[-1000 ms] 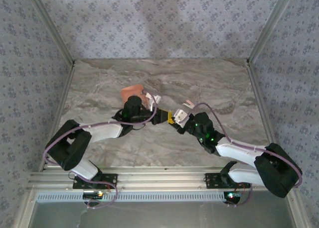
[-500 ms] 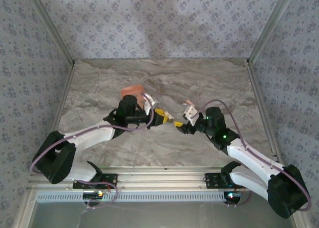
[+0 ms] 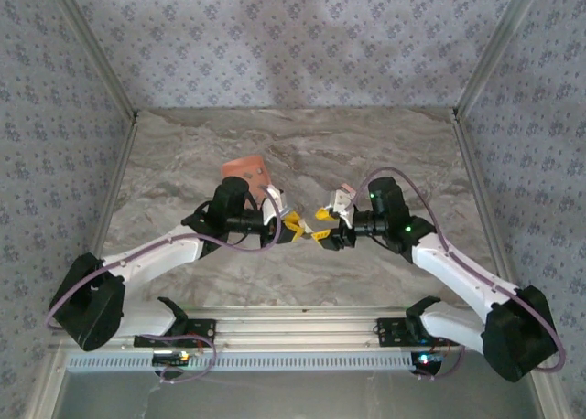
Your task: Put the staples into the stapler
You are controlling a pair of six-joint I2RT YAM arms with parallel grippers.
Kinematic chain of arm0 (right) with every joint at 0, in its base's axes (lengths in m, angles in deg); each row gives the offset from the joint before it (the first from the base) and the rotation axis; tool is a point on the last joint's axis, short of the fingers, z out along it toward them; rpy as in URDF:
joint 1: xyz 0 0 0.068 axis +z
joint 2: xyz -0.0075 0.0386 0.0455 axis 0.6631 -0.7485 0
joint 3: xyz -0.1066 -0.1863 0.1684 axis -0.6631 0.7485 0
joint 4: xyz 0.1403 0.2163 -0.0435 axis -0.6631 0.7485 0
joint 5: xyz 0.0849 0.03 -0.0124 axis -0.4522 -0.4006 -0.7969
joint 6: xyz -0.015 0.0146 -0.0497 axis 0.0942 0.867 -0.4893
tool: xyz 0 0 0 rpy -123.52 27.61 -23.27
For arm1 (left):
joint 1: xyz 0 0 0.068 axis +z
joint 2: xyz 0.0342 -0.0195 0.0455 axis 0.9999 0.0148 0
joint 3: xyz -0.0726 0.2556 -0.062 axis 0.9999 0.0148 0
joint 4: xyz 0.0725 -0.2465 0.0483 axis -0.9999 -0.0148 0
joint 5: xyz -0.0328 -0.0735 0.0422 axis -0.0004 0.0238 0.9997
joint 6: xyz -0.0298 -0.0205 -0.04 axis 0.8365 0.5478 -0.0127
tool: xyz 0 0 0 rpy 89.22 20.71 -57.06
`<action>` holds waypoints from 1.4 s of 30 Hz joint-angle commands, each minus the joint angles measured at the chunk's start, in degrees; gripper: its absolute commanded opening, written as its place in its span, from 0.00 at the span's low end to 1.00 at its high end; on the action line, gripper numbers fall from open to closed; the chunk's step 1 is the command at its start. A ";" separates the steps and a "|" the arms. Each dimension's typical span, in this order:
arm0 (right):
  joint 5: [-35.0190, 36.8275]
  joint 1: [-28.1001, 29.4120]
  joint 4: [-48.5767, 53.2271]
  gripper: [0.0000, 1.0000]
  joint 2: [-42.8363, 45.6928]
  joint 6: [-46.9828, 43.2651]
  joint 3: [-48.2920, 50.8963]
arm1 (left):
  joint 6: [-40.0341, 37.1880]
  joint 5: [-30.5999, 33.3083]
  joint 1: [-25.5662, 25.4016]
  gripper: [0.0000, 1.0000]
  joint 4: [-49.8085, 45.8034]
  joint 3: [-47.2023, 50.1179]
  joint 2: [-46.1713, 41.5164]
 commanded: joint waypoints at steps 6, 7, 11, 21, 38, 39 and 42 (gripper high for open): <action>-7.07 2.00 5.70 0.50 -5.07 -3.36 -4.99 | -4.21 -4.03 -0.82 0.13 0.31 -1.30 -1.55; -7.43 2.06 6.18 0.47 -5.41 -3.71 -5.24 | -4.23 -4.03 -0.81 0.13 0.33 -1.34 -1.51; -8.91 2.11 6.93 0.37 -5.67 -4.55 -5.36 | -3.81 -4.01 -0.82 0.14 0.69 -1.36 -1.51; -8.58 2.03 6.78 0.12 -6.72 -5.78 -5.67 | -3.28 -3.89 -0.77 0.27 1.84 -1.04 -2.15; -3.89 1.23 5.38 0.04 -5.01 -6.17 -3.53 | -3.70 8.00 0.90 0.53 -2.43 2.20 -6.43; -3.46 1.21 4.81 0.05 -4.81 -5.88 -3.17 | -2.86 8.59 1.32 0.53 -1.32 2.82 -6.71; -2.27 1.28 3.72 0.07 -4.03 -5.41 -2.20 | -1.09 8.78 2.08 0.53 0.63 4.33 -7.48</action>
